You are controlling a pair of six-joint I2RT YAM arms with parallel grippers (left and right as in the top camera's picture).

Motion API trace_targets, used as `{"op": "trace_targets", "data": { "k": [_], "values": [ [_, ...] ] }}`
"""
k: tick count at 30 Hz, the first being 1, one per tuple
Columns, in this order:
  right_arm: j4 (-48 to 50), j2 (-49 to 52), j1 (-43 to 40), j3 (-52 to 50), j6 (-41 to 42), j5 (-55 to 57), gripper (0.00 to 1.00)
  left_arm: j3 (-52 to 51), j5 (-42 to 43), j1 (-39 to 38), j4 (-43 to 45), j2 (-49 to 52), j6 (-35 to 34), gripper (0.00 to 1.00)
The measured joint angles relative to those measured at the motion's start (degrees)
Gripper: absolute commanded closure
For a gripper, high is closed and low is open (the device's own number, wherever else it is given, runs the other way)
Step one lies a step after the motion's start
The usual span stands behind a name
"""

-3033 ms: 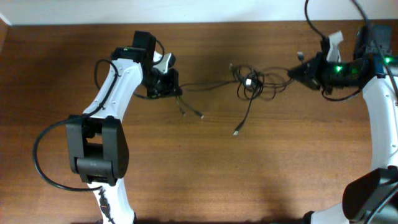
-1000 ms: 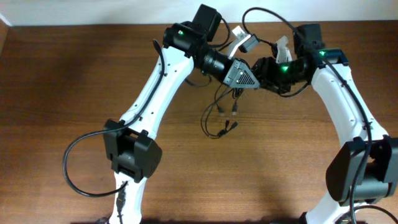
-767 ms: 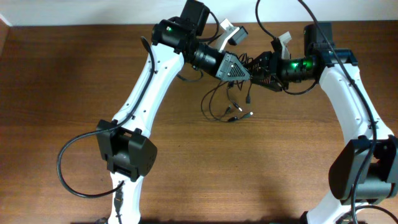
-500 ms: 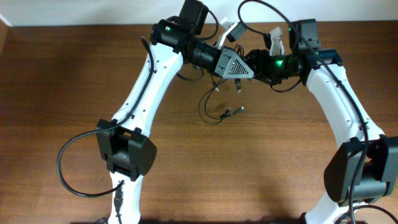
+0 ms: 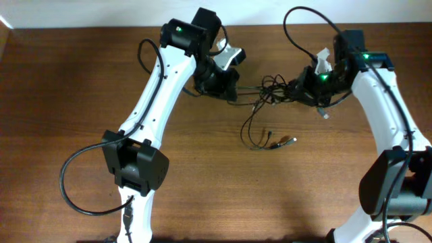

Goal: Untangle cables

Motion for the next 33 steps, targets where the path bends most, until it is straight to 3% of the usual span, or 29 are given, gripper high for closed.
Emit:
{"op": "trace_targets", "data": {
  "k": [1, 2, 6, 8, 10, 13, 14, 15, 17, 19, 21, 22, 24, 26, 28, 31, 33],
  "values": [
    [-0.6, 0.1, -5.7, 0.0, -1.6, 2.5, 0.8, -0.5, -9.7, 2.0, -2.6, 0.0, 0.0, 1.0],
    [-1.8, 0.1, -9.8, 0.0, -2.9, 4.0, 0.8, -0.5, -11.9, 4.3, -2.1, 0.0, 0.1, 1.0],
    [-4.7, 0.1, -9.8, 0.0, -7.9, 5.9, 0.8, -2.0, -12.8, 4.5, -1.0, 0.0, 2.4, 0.99],
    [-7.2, 0.1, -9.8, 0.0, -8.5, 10.7, 0.8, -3.4, -13.0, 4.5, 0.4, 0.0, 2.6, 0.85],
    [-9.4, 0.1, -10.9, 0.0, -6.3, 21.2, 0.79, -4.6, -17.6, 4.7, 2.3, 0.0, 2.8, 0.8],
    [-11.1, 0.1, -15.1, 0.0, -2.9, 31.1, 0.58, -4.7, -26.7, 7.3, 2.7, 0.0, -1.9, 0.88],
    [-11.4, 0.1, -15.9, 0.0, -3.0, 31.3, 0.34, -4.7, -27.2, 7.9, 2.9, 0.0, -2.8, 0.89],
    [-11.7, 0.1, -16.1, 0.0, -4.6, 29.7, 0.21, -4.7, -26.8, 8.0, 3.2, 0.0, -3.3, 0.9],
    [-13.5, 0.1, -14.7, 0.0, -6.9, 27.5, 0.15, -4.7, -22.8, 7.6, 4.5, 0.0, -2.8, 0.9],
    [-16.2, 0.3, -13.7, 1.3, -8.5, 26.1, 0.13, -4.8, -14.4, 6.8, 6.8, 0.0, 0.2, 0.88],
    [-24.5, 1.0, -13.7, 9.5, -13.3, 22.8, 0.13, -4.9, -7.4, 6.4, 9.5, 0.0, 3.6, 0.88],
    [-28.9, 0.6, -13.7, 17.0, -18.3, 17.4, 0.13, -5.0, -2.6, 6.1, 12.9, 0.0, 5.7, 0.86],
    [-33.0, 0.3, -13.5, 20.6, -24.9, 9.0, 0.14, -5.0, 1.5, 5.4, 15.3, 0.0, 7.6, 0.85],
    [-35.5, 0.3, -11.3, 21.1, -29.2, 3.3, 0.14, -5.0, 2.5, 4.5, 17.8, -0.1, 8.1, 0.84],
    [-35.5, 0.3, -1.4, 21.1, -31.5, 1.2, 0.14, -5.0, 2.4, 3.8, 18.4, -0.1, 8.1, 0.87],
    [-30.8, 0.3, 14.3, 21.5, -18.2, 16.4, 0.01, -5.0, -1.2, 7.0, 17.5, -0.1, 5.7, 0.87],
    [-30.7, 0.4, 18.5, 23.9, -11.4, 25.2, 0.01, -5.0, -1.8, 8.9, 16.5, -0.1, 5.3, 0.87]
  ]
}}
